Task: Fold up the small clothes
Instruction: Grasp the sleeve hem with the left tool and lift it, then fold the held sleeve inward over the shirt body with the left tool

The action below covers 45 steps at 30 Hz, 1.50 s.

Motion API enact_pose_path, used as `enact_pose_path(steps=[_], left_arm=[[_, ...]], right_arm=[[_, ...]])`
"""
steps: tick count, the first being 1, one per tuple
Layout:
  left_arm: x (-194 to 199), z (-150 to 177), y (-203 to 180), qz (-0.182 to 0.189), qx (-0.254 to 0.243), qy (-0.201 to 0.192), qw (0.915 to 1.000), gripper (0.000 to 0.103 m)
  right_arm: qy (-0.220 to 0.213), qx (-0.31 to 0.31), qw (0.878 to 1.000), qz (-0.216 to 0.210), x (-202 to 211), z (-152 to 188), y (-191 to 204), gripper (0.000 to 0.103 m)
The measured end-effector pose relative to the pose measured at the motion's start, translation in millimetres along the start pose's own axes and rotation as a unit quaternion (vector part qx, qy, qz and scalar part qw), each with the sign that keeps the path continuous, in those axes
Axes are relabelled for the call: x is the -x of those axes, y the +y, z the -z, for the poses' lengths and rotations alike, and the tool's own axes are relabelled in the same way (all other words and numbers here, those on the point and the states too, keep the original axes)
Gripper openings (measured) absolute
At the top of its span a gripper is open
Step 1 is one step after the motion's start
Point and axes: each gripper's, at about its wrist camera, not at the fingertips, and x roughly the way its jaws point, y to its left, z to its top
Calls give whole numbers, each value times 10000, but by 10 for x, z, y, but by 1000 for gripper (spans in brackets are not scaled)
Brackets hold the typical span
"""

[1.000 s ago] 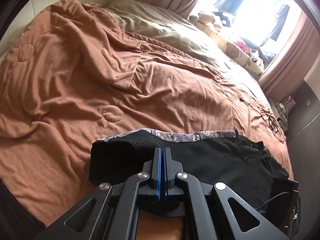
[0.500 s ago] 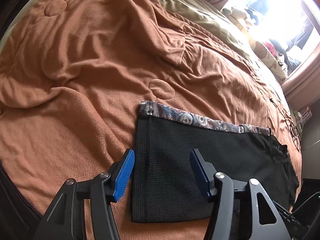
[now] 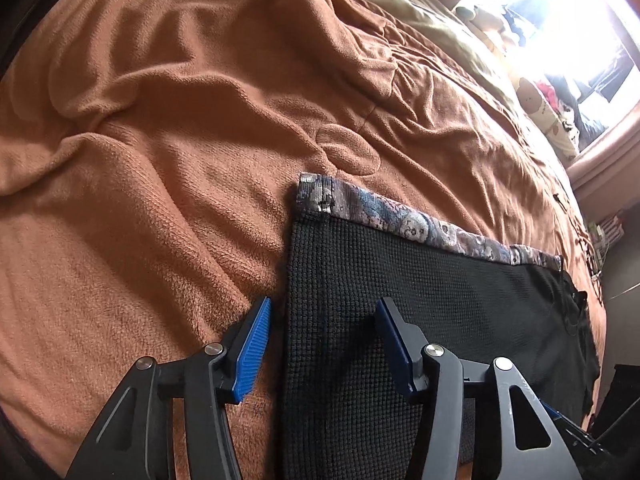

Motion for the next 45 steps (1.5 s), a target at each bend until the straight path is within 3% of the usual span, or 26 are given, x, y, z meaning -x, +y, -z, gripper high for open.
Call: enact_pose_path(steps=[4, 8, 12, 20, 23, 29, 37, 45], left_arm=[[-22, 31, -10, 161, 39, 31, 9999, 39], [-20, 1, 42, 238, -5, 162, 9996, 8], [191, -44, -76, 336, -183, 6, 9993, 8], [643, -107, -608, 648, -437, -208, 9967, 7], [796, -111, -874, 772, -600, -267, 9949, 7], [981, -56, -1432, 976, -927, -282, 9905, 7], [987, 108, -2179, 1159, -1369, -196, 9836, 7], [667, 416, -2842, 1259, -1783, 140, 9758, 7]], right_arm=[[-43, -60, 9999, -71, -10, 5, -34, 65], [30, -173, 9998, -135, -47, 21, -50, 65], [-52, -164, 9995, -257, 65, 42, -57, 65], [-238, -314, 9992, -74, 421, 26, -113, 65], [-360, -303, 9989, -45, 614, 40, -127, 70], [-523, -292, 9982, -93, 1010, 126, -209, 70], [-687, -429, 9966, -170, 1496, 254, -480, 70], [-891, -679, 9937, -66, 1933, 396, -866, 70]])
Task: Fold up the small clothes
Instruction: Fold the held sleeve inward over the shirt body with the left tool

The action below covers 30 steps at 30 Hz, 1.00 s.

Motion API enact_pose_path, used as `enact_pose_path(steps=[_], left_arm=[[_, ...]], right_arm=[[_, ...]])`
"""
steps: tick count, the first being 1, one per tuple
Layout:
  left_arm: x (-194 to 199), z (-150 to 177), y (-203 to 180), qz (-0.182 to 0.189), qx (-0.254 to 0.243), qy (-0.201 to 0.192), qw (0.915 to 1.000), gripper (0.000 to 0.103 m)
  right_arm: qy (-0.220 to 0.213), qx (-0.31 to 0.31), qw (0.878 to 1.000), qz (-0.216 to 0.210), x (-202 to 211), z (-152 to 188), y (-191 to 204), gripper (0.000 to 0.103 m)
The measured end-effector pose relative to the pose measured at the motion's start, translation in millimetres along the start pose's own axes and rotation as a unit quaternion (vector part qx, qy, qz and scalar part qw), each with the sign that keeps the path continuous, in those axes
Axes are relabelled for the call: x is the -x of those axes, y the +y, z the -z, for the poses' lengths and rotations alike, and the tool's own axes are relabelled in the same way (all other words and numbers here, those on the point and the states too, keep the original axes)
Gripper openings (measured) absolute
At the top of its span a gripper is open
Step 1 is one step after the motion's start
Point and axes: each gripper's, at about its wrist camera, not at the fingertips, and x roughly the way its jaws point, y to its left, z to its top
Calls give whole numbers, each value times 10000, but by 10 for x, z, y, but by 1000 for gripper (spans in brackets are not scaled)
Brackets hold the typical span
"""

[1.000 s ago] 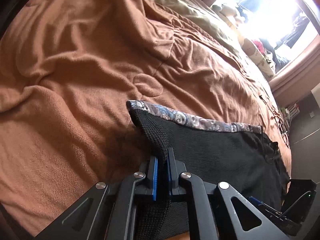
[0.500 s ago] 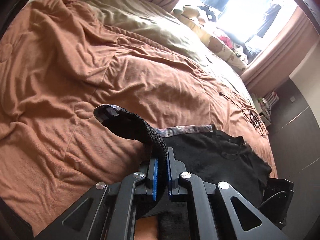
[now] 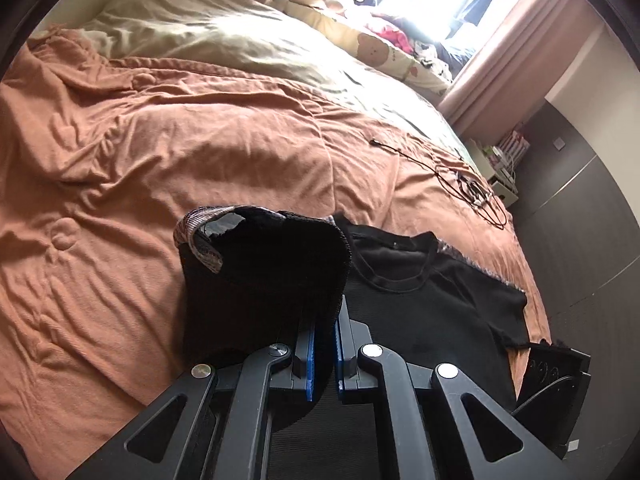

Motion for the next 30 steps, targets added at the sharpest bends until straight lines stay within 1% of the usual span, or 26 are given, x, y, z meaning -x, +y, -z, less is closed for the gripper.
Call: enact_pose_path(steps=[3, 7, 8, 9, 10, 11, 13, 15, 17, 20, 25, 27, 29, 30], left_arm=[[-202, 58, -170, 85, -85, 159, 9998, 8], [-525, 166, -383, 242, -206, 538, 9980, 8], [-612, 197, -435, 258, -240, 659, 9972, 11], [-663, 214, -468, 301, -239, 754, 9964, 16], [-704, 234, -495, 388, -224, 837, 9955, 30], [-724, 255, -525, 474, -211, 887, 9947, 50], [-674, 275, -573, 467, -313, 758, 9955, 65], [-593, 264, -571, 383, -380, 636, 9965, 66], [-509, 245, -485, 355, -285, 549, 9975, 66], [-363, 250, -315, 129, -163, 351, 9992, 65], [-231, 337, 53, -249, 35, 276, 9993, 65], [-193, 398, 206, -372, 90, 252, 9989, 62], [-179, 455, 351, -517, 167, 264, 9982, 53], [-178, 478, 411, -571, 206, 273, 9978, 50]], right_arm=[[-48, -104, 9999, 20, 124, 38, -127, 70], [-58, -235, 9997, 73, 260, 75, -301, 70], [-55, -254, 9996, 84, 289, 75, -338, 70], [-55, -281, 9995, 104, 310, 78, -374, 70], [-59, -307, 9994, 126, 309, 81, -398, 70], [-64, -338, 9993, 148, 315, 83, -412, 70], [-58, -398, 9991, 151, 314, 93, -431, 70], [-35, -427, 9990, 91, 300, 104, -408, 70], [-13, -398, 9992, 60, 252, 102, -380, 70], [42, -367, 9993, 25, 152, 97, -335, 70], [156, -115, 9992, 340, -88, 11, -279, 70], [236, 30, 9987, 454, -208, -19, -213, 70], [293, 203, 9978, 550, -289, -51, -151, 70], [323, 302, 9972, 605, -329, -69, -113, 70]])
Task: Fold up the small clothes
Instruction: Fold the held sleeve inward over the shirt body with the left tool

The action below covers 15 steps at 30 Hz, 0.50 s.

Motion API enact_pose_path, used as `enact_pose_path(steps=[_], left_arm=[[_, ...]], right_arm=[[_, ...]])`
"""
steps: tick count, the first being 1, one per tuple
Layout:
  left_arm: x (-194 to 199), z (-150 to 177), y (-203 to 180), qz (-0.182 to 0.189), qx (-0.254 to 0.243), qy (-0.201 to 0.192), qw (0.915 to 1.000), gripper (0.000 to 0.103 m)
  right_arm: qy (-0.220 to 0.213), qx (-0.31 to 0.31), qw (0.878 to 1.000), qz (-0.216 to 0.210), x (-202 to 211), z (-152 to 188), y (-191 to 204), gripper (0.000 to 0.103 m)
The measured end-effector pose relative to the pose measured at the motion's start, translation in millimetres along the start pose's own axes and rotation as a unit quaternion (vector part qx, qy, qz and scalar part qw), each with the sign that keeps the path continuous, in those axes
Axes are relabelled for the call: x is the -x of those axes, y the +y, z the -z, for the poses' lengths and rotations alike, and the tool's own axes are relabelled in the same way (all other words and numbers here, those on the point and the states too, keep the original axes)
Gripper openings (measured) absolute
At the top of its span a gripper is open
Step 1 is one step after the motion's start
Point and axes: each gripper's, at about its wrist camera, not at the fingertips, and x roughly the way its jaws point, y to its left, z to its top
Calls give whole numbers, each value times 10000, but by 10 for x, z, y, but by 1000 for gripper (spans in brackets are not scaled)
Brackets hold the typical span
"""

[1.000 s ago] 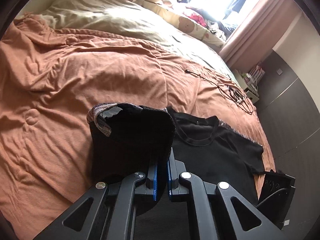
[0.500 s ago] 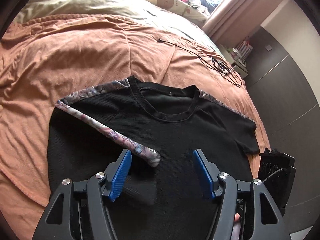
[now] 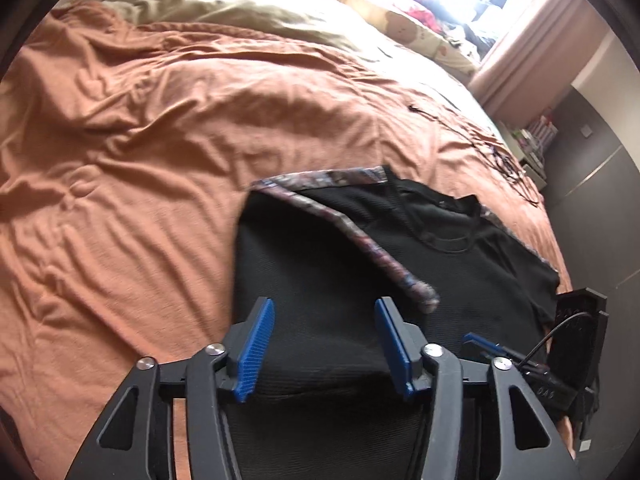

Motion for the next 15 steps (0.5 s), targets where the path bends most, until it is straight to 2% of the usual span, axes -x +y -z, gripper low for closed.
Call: enact_pose_path(steps=[2, 11, 15], left_arm=[[-27, 45, 123, -85, 87, 30, 9999, 45], [-221, 247, 449, -224, 212, 188, 9993, 44], [-276, 291, 536, -222, 251, 251, 9991, 44]], right_arm=[[41, 180, 9996, 194, -81, -49, 83, 70], [340, 894, 9898, 1056, -521, -281, 330, 70], [187, 939, 9829, 1570, -613, -452, 262, 70]])
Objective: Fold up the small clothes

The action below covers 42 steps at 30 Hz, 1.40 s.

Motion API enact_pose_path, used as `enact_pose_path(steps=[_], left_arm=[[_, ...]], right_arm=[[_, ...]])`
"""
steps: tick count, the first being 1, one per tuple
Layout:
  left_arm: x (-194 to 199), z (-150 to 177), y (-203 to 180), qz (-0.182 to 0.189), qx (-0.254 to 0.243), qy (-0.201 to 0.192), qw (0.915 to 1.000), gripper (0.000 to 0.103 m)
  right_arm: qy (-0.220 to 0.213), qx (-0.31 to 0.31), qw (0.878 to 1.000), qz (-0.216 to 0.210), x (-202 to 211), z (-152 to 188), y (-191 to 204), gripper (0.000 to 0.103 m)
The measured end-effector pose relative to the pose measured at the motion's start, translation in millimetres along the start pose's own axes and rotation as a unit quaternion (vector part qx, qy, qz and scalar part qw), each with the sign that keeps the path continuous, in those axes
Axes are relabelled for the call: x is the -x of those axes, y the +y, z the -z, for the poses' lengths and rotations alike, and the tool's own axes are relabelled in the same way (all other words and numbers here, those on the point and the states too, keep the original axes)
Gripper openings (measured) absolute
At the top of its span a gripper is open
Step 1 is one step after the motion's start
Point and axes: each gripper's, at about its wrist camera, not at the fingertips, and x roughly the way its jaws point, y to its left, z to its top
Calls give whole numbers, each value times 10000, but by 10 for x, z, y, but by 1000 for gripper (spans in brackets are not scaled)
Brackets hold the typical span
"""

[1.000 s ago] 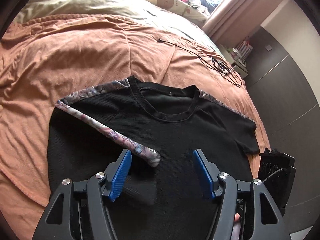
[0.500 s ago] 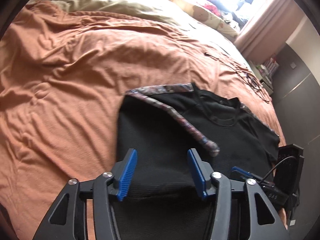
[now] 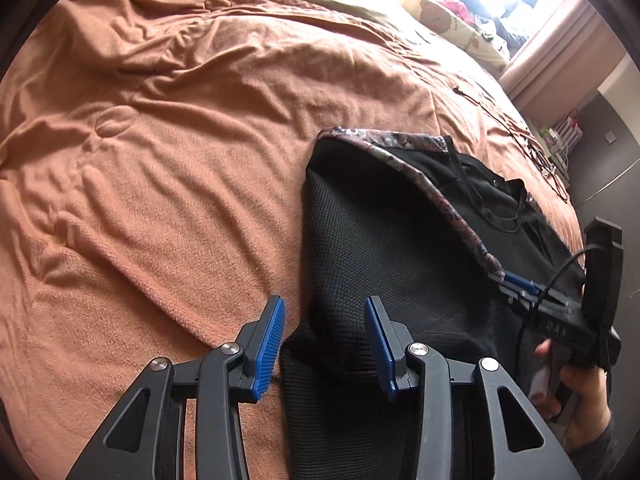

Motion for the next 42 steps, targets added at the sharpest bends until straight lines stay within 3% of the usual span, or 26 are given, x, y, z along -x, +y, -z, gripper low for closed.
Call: enact_pose_path(steps=[4, 11, 15, 17, 20, 21, 22, 36, 42], left_arm=[[-21, 24, 56, -97, -9, 25, 9999, 44], [-73, 53, 78, -113, -14, 64, 9999, 44], [-89, 81, 71, -139, -48, 107, 9998, 44], [-87, 95, 80, -157, -56, 123, 9998, 44], [-85, 111, 101, -177, -35, 137, 9997, 44], [-86, 118, 106, -192, -32, 147, 9997, 44], [-87, 123, 108, -200, -32, 154, 9997, 44], [-116, 192, 27, 15, 69, 153, 9999, 44], [-254, 207, -24, -292, -45, 335, 9990, 44]], right_arm=[[-216, -275, 9993, 147, 10, -99, -162, 70], [-87, -894, 9899, -1101, -79, -77, -387, 70], [-39, -1075, 9852, -1332, -213, -184, -448, 70], [-29, -1104, 9837, -1418, -246, -202, -466, 58], [41, -1054, 9855, -1329, -339, -236, -450, 31], [63, -1038, 9875, -1186, -349, -252, -468, 13], [91, -1090, 9878, -1105, -363, -259, -502, 4], [-40, -1205, 9908, -611, -50, -94, -577, 3], [-142, -1219, 9912, -491, 37, -51, -623, 3]])
